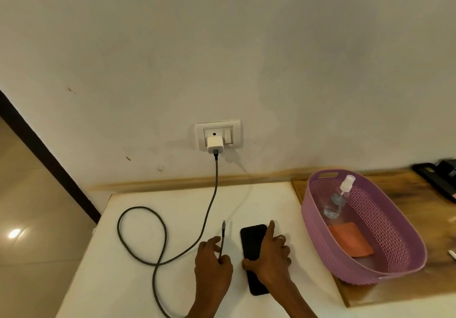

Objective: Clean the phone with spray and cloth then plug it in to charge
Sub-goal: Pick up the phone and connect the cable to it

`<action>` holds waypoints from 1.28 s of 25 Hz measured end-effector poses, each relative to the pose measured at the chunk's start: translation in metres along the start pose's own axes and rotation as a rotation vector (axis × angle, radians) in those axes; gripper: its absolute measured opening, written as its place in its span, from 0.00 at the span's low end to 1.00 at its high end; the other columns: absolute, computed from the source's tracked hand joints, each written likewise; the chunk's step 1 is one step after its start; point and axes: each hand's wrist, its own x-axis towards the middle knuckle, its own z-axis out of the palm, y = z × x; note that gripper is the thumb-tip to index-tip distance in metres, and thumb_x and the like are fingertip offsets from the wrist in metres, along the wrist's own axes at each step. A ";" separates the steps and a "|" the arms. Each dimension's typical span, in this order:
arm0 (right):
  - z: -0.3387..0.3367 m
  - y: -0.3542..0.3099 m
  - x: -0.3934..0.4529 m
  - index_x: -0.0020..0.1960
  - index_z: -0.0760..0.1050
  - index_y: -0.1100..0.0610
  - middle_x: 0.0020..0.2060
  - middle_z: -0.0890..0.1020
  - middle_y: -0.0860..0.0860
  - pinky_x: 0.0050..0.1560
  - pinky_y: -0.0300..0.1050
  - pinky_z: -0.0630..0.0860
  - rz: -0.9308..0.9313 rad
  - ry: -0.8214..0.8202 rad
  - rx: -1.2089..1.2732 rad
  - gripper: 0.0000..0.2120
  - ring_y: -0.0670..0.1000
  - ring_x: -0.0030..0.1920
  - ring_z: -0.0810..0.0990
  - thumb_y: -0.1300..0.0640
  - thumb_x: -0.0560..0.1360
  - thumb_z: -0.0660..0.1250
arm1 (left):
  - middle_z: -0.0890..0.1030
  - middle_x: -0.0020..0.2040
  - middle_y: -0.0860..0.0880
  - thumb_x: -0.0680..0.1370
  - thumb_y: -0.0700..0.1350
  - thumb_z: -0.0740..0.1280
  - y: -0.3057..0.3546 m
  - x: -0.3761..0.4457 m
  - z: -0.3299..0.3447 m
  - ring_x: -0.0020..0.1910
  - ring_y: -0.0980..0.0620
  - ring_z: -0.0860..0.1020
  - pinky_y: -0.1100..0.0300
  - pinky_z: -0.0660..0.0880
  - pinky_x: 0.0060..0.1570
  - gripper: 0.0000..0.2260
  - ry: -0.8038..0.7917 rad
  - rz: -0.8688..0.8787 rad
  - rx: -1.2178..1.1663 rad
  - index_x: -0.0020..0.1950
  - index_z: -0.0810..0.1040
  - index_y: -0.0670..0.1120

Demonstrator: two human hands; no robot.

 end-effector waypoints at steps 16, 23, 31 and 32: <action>-0.043 0.032 0.003 0.59 0.75 0.57 0.43 0.85 0.56 0.36 0.48 0.81 0.091 -0.315 1.039 0.31 0.59 0.42 0.85 0.55 0.59 0.81 | 0.83 0.40 0.44 0.80 0.44 0.66 0.023 -0.005 -0.011 0.23 0.54 0.68 0.66 0.63 0.21 0.06 -0.157 -0.214 -0.437 0.51 0.83 0.47; -0.074 0.034 -0.019 0.62 0.74 0.61 0.51 0.83 0.67 0.41 0.60 0.81 0.110 -0.560 1.601 0.25 0.68 0.49 0.83 0.60 0.67 0.75 | 0.85 0.45 0.40 0.80 0.35 0.64 0.038 -0.034 -0.035 0.26 0.48 0.77 0.59 0.74 0.26 0.09 -0.259 -0.227 -0.579 0.55 0.82 0.43; -0.089 0.024 -0.043 0.70 0.66 0.60 0.62 0.76 0.69 0.57 0.67 0.76 0.193 -0.806 2.026 0.31 0.68 0.60 0.77 0.38 0.80 0.46 | 0.83 0.37 0.47 0.79 0.50 0.67 0.053 -0.076 -0.052 0.20 0.54 0.72 0.65 0.65 0.20 0.10 -0.256 -0.166 -0.432 0.47 0.84 0.46; -0.091 0.020 -0.047 0.70 0.66 0.60 0.63 0.75 0.69 0.57 0.67 0.75 0.203 -0.788 2.047 0.30 0.67 0.60 0.77 0.40 0.81 0.46 | 0.83 0.36 0.47 0.79 0.50 0.67 0.054 -0.082 -0.052 0.20 0.53 0.73 0.64 0.68 0.20 0.09 -0.279 -0.142 -0.398 0.48 0.84 0.46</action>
